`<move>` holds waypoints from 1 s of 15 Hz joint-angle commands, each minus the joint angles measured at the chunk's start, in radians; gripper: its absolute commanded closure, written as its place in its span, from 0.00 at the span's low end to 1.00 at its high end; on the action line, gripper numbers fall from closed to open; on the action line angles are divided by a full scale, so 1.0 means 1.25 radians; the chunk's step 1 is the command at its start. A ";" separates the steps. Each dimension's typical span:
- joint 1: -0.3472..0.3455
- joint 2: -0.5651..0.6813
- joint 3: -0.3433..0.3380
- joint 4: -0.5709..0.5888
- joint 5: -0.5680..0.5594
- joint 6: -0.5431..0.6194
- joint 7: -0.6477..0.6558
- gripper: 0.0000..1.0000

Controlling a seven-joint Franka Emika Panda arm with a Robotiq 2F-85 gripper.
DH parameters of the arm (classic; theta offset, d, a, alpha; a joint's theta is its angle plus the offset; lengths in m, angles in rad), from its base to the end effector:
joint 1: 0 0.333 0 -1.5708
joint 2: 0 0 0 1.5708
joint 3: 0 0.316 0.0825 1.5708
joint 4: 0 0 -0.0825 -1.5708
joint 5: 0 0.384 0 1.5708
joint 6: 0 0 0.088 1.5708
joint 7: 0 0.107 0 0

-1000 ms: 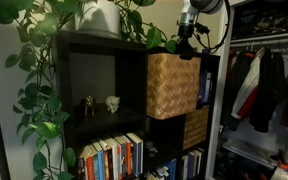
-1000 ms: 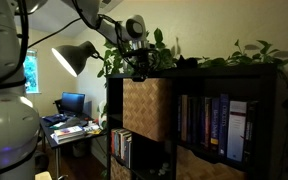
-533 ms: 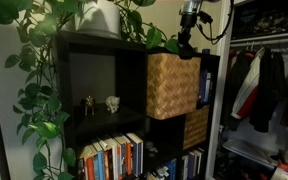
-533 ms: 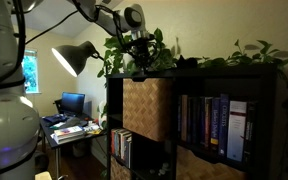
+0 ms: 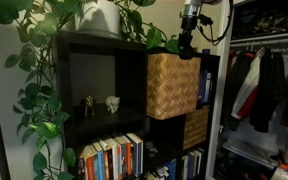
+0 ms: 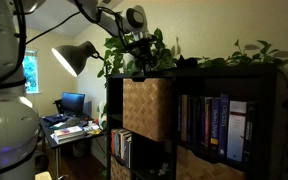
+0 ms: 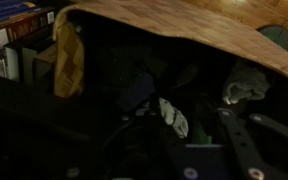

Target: Push out the compartment, take out two black objects then push the compartment black inside.

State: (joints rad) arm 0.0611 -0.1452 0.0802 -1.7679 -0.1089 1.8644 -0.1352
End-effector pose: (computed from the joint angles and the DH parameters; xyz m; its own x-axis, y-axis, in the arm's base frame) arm 0.5303 0.0701 0.6375 0.9284 0.3006 0.2185 0.2722 -0.9503 0.1509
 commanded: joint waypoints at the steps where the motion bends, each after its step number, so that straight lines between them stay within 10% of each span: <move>1: -0.006 0.010 -0.011 -0.029 -0.016 0.011 0.011 0.26; 5: -0.010 0.038 -0.021 -0.048 0.006 0.024 0.004 0.02; 15: -0.008 0.059 -0.022 -0.148 0.010 0.205 0.019 0.00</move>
State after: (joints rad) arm 0.0508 -0.0588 0.0533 -1.9001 -0.0933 2.0585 -0.1324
